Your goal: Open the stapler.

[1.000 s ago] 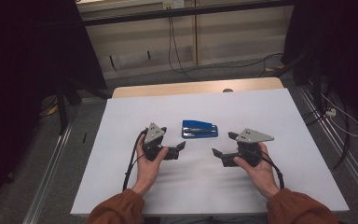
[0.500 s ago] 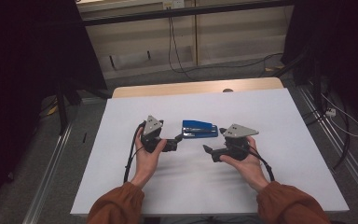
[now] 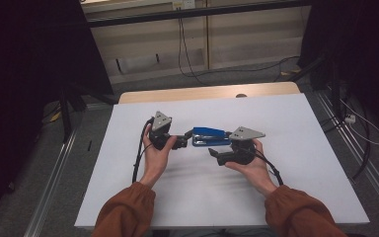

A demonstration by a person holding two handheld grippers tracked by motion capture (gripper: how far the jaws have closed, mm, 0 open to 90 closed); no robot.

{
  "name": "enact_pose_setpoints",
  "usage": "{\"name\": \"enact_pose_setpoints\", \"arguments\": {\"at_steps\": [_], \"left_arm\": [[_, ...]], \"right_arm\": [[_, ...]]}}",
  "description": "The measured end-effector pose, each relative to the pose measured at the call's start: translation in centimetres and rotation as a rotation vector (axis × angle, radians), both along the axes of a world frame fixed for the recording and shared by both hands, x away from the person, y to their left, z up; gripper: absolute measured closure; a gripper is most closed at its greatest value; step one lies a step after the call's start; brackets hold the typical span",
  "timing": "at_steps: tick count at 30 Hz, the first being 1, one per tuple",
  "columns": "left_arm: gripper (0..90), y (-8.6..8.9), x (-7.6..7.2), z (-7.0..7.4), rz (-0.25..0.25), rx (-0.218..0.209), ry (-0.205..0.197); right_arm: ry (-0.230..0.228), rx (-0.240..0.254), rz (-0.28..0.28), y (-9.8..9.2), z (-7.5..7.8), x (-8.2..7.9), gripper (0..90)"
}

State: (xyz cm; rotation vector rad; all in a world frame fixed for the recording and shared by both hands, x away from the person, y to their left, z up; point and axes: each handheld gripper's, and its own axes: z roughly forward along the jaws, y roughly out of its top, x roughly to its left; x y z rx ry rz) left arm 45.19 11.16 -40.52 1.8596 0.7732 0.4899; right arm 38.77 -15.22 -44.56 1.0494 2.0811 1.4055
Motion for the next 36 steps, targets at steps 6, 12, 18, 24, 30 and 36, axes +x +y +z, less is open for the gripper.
{"name": "enact_pose_setpoints", "arguments": {"at_steps": [6,12,18,24,30,36], "left_arm": [[5.3,-0.7,1.5,-0.8,0.005,0.013,0.023],[5.7,-0.6,2.5,-2.0,0.023,0.041,0.031],[6.0,-0.3,2.7,-2.2,0.026,0.056,0.043],[6.0,0.2,3.0,-2.8,0.025,0.095,0.052],[6.0,0.6,3.2,-3.1,0.029,0.109,0.083],[5.9,0.5,3.1,-3.3,0.013,0.128,0.082]], "right_arm": [[-0.006,-0.018,0.007,0.6,-0.5,0.4,14.0],[-0.008,-0.020,0.017,1.4,-0.4,1.1,16.0],[0.008,-0.003,0.029,2.2,-0.1,1.8,22.7],[-0.010,-0.015,0.074,3.3,-0.3,2.3,41.5],[-0.036,0.033,0.067,3.6,-0.3,2.5,64.7],[-0.023,0.039,0.070,3.5,-0.4,2.8,88.3]]}}
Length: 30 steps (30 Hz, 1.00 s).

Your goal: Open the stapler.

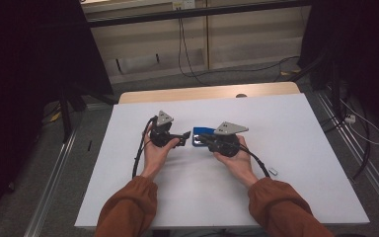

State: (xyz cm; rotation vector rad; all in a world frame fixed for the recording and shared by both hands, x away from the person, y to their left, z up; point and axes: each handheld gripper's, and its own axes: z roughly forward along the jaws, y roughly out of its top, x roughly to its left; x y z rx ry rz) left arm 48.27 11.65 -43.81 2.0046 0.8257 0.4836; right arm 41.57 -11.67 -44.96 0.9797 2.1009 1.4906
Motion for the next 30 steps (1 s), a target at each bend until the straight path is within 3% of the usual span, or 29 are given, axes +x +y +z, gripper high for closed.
{"name": "enact_pose_setpoints", "arguments": {"at_steps": [7,12,14,17,18,26,30], "left_arm": [[8.9,-0.1,-0.2,-0.1,-0.002,0.021,0.007],[28.5,0.0,-0.4,-0.3,-0.018,0.052,0.010],[37.8,0.0,-0.5,-0.3,-0.018,0.041,0.011],[42.2,0.0,-0.5,-0.3,-0.013,0.029,0.020],[50.4,0.0,-0.5,-0.3,-0.020,0.027,0.025],[85.5,-0.4,-1.0,-0.5,-0.068,0.029,0.018],[90.0,-0.8,-1.1,-0.6,-0.108,0.025,0.020]], "right_arm": [[0.035,-0.015,-0.005,0.1,-0.3,0.2,90.0],[0.043,-0.047,0.015,0.3,-0.6,0.5,90.0],[0.041,-0.060,0.017,0.3,-0.7,0.5,90.0],[0.040,-0.073,0.018,0.3,-0.7,0.6,90.0],[0.044,-0.081,0.010,0.1,-0.8,0.6,90.0],[0.066,-0.120,-0.003,-0.2,-1.0,0.8,90.0],[0.080,-0.141,-0.013,-0.3,-1.1,1.0,90.0]]}}
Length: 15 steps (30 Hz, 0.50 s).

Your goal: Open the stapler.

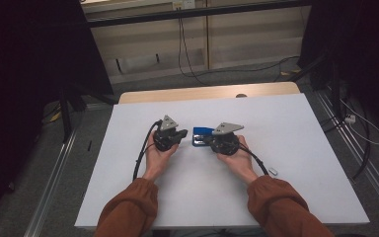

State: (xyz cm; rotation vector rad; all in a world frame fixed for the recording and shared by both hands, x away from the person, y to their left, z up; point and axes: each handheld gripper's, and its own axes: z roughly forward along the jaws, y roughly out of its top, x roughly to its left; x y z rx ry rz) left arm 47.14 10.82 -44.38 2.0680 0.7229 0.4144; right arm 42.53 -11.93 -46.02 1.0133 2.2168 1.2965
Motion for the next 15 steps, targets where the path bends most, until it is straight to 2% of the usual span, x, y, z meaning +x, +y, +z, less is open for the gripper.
{"name": "enact_pose_setpoints", "arguments": {"at_steps": [7,9,15], "left_arm": [[90.0,-0.83,-0.14,-0.44,-0.023,0.024,0.011],[90.0,-0.86,-0.09,-0.47,-0.024,0.027,0.011],[90.0,-0.87,-0.06,-0.55,-0.022,0.021,0.017]], "right_arm": [[0.014,-0.033,-0.012,-0.02,-0.06,0.25,90.0],[0.022,-0.068,-0.026,0.14,-0.10,0.40,90.0],[0.042,-0.083,-0.038,0.21,-0.19,0.67,90.0]]}}
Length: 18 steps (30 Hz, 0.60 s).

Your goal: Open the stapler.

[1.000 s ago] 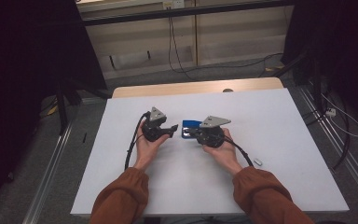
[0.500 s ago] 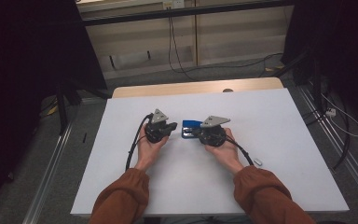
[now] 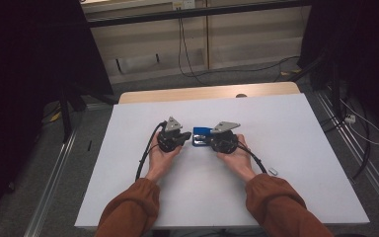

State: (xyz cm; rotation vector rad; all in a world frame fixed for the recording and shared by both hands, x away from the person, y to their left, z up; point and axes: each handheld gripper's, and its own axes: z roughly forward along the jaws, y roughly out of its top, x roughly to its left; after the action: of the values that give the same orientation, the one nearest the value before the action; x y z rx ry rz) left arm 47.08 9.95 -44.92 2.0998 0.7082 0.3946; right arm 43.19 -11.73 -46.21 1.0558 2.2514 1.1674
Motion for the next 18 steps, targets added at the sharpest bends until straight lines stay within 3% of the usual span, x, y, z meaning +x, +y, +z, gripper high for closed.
{"name": "enact_pose_setpoints", "arguments": {"at_steps": [12,15,18], "left_arm": [[90.0,-0.44,-0.09,-0.05,-0.004,-0.002,0.003],[90.0,-0.41,0.07,-0.19,0.011,-0.056,0.035],[90.0,-0.53,0.08,-0.20,0.009,-0.031,0.017]], "right_arm": [[0.029,0.020,-0.010,-0.17,-0.05,0.29,90.0],[0.037,0.028,-0.007,-0.28,-0.05,0.39,90.0],[0.043,0.032,-0.011,-0.27,-0.04,0.43,90.0]]}}
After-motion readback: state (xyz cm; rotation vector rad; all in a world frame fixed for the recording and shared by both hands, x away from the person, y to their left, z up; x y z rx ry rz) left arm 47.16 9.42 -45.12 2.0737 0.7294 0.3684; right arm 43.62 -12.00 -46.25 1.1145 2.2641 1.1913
